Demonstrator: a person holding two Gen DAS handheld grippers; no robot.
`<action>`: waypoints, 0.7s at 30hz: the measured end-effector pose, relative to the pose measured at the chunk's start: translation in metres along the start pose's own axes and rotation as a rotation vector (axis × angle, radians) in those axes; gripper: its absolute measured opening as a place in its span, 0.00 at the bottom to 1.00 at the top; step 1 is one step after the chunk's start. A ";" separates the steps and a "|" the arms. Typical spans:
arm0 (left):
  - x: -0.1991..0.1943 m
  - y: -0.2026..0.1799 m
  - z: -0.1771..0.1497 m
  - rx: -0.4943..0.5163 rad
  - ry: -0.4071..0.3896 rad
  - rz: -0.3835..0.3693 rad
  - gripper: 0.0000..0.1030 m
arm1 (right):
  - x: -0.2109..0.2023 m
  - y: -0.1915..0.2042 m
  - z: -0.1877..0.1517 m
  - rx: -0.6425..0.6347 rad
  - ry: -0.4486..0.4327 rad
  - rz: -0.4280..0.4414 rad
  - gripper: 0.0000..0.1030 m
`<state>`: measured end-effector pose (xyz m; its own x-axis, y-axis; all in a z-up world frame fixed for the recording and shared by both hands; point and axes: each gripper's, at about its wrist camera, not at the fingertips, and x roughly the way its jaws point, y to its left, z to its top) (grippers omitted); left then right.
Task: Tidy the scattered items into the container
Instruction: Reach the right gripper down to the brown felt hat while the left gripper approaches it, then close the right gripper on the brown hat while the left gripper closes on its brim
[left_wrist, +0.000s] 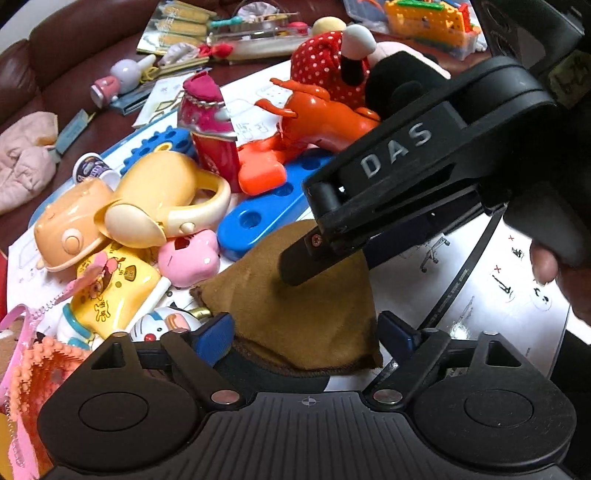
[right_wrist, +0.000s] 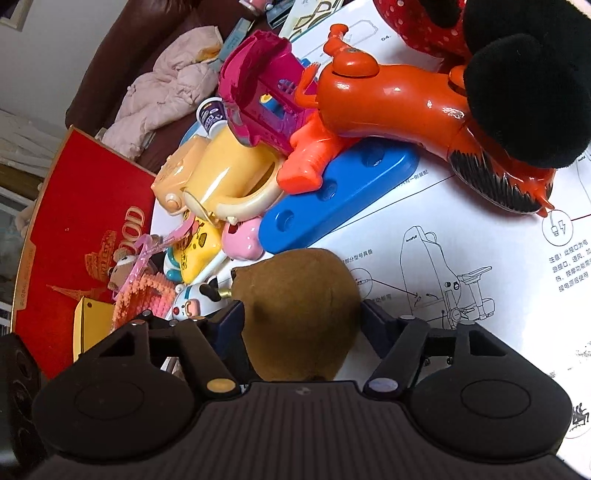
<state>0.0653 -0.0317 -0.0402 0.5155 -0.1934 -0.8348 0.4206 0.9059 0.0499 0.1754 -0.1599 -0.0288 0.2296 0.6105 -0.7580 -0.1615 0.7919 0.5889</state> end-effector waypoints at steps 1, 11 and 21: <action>0.001 0.000 -0.001 0.003 0.001 0.001 0.92 | 0.000 0.001 0.000 -0.012 -0.006 -0.026 0.45; 0.005 -0.003 -0.002 0.038 -0.001 0.023 0.97 | -0.017 -0.001 0.012 0.077 0.003 0.064 0.41; -0.007 0.017 0.011 -0.045 0.015 -0.005 0.69 | -0.017 0.006 0.014 0.104 0.006 0.086 0.44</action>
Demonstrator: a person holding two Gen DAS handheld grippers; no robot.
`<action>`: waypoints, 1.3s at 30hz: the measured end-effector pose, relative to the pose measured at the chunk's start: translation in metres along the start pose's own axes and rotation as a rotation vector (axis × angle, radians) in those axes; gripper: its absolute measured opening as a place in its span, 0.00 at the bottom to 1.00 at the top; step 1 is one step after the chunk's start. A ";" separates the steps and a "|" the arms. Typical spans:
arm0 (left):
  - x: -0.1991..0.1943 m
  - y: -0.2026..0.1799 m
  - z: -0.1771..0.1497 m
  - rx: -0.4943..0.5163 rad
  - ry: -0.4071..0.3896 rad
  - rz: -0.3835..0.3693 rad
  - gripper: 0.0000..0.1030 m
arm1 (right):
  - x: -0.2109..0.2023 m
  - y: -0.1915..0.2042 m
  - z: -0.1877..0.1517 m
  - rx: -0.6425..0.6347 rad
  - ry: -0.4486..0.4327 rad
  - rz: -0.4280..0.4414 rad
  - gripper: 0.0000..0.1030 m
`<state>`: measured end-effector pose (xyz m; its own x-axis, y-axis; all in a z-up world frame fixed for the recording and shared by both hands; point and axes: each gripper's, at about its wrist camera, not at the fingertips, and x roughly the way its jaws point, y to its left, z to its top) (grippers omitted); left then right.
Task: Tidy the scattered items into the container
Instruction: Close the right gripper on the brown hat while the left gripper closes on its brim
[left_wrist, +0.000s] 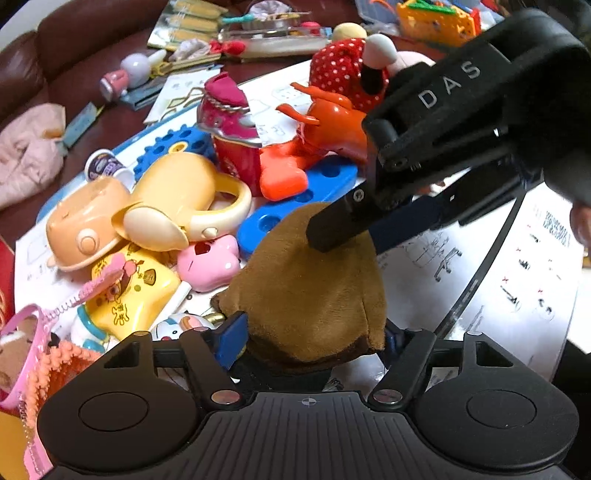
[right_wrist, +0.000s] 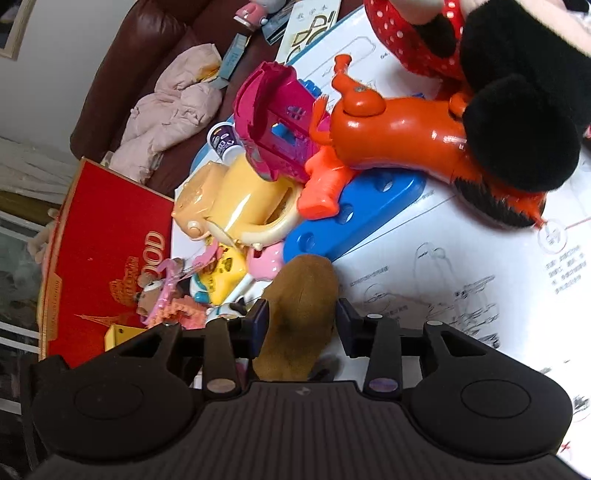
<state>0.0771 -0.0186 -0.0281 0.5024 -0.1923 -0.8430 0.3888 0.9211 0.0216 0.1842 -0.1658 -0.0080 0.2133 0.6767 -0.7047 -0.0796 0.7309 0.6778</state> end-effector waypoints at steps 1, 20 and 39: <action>-0.001 0.000 0.001 -0.008 0.002 -0.009 0.69 | 0.000 0.001 -0.001 0.001 0.001 0.002 0.45; -0.016 -0.018 -0.009 0.020 -0.043 -0.047 0.73 | 0.002 0.008 -0.002 0.077 0.036 -0.064 0.32; -0.015 -0.017 0.009 -0.076 0.106 -0.054 0.07 | -0.003 0.011 -0.004 0.055 0.001 -0.072 0.64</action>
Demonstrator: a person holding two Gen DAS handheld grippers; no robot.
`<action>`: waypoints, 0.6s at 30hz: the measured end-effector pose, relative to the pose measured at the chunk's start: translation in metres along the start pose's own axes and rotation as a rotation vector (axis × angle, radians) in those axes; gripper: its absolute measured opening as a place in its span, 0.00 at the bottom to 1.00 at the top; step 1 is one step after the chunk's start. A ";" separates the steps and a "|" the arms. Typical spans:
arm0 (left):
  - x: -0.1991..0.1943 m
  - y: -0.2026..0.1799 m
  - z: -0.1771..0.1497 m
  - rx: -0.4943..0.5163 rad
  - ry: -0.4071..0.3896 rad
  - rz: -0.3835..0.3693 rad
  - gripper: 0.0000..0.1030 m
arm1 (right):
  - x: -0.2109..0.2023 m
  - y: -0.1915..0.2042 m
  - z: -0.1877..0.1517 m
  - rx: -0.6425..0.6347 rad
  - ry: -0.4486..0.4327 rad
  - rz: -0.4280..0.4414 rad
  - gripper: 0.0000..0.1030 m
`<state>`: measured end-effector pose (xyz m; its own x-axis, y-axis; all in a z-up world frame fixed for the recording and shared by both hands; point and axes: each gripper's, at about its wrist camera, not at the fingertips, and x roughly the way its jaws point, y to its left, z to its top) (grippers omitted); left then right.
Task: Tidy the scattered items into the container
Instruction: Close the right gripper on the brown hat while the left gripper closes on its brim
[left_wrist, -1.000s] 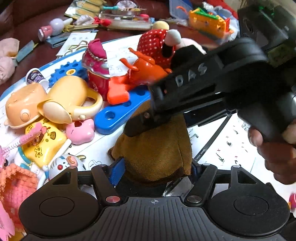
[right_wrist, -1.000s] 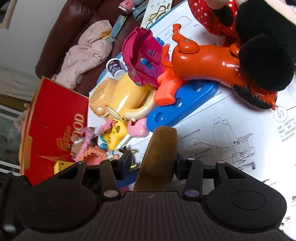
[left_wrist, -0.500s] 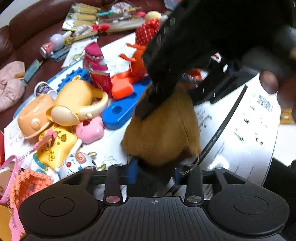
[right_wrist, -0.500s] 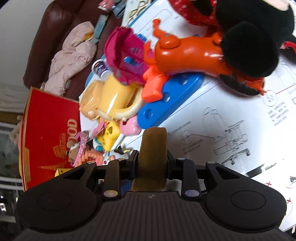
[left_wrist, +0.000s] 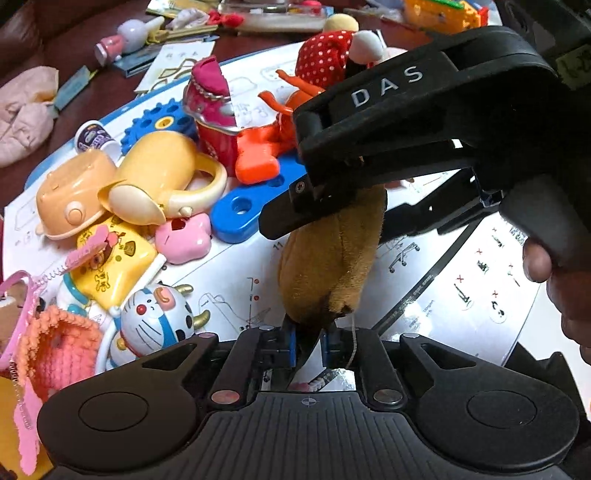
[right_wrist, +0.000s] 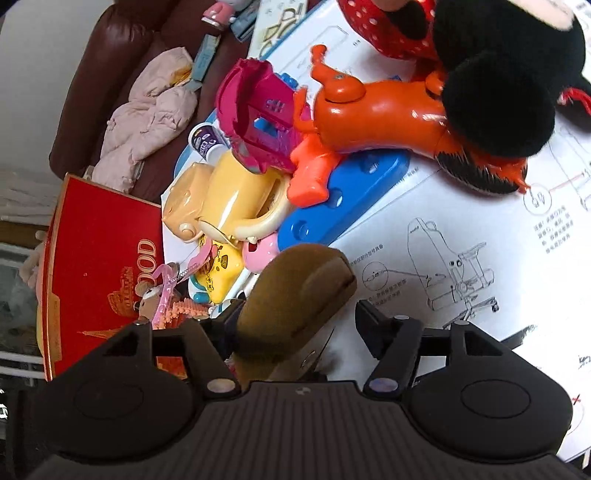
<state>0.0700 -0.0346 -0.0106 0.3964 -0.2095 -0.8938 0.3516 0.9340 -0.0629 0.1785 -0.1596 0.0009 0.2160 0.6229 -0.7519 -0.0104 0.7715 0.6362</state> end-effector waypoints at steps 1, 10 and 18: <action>-0.001 -0.001 0.000 0.000 -0.001 0.004 0.06 | -0.002 0.002 0.000 -0.018 -0.011 -0.005 0.60; 0.008 0.000 -0.001 0.040 -0.029 0.074 0.21 | -0.003 0.002 0.000 -0.030 -0.016 -0.019 0.41; 0.016 -0.008 -0.001 0.074 -0.031 0.093 0.30 | -0.001 -0.007 0.003 0.025 0.000 -0.013 0.36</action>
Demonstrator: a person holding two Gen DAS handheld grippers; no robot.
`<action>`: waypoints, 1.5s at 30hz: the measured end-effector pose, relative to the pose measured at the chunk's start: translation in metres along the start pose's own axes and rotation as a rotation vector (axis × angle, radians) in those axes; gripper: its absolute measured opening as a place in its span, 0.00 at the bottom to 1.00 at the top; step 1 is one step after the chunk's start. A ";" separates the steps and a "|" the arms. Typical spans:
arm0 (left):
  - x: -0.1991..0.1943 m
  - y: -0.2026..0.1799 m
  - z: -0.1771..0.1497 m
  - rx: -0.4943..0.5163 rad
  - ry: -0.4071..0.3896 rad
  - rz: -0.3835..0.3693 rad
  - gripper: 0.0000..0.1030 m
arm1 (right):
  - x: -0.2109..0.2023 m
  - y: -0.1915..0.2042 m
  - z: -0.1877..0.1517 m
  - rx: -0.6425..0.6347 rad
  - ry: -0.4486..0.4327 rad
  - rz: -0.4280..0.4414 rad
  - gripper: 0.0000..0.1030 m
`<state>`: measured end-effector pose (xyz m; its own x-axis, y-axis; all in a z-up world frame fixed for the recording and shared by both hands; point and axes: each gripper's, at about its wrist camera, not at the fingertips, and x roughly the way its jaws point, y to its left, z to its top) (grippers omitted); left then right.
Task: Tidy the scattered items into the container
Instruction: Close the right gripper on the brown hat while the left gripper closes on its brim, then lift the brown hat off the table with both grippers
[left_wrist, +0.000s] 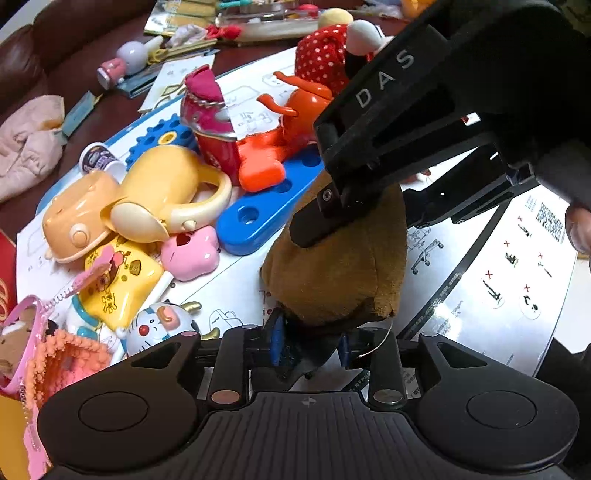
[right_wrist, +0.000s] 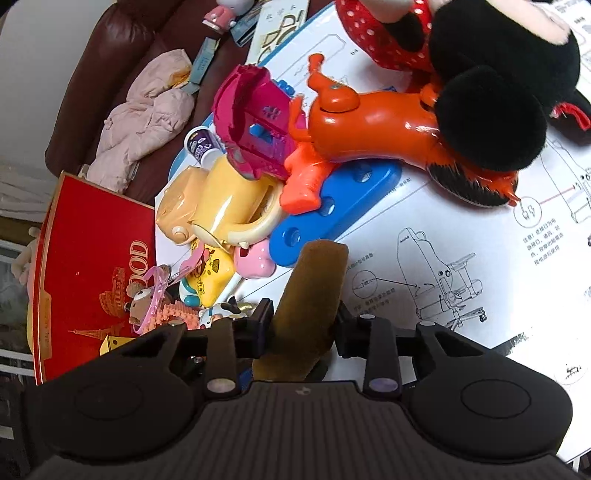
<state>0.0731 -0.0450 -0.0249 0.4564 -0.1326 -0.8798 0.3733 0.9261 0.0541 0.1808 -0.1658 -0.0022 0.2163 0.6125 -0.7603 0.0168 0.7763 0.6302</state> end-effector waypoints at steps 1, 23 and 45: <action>0.000 -0.001 0.000 0.001 0.003 0.003 0.30 | 0.000 -0.001 0.000 0.005 0.002 0.002 0.36; -0.018 0.000 -0.008 0.014 -0.041 0.009 0.20 | -0.009 0.012 -0.010 -0.045 -0.018 0.017 0.36; -0.072 -0.018 -0.018 0.047 -0.145 0.092 0.20 | -0.056 0.039 -0.037 -0.144 -0.103 0.059 0.36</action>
<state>0.0185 -0.0457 0.0289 0.6012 -0.1007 -0.7927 0.3605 0.9195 0.1566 0.1333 -0.1639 0.0593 0.3114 0.6447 -0.6982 -0.1372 0.7575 0.6383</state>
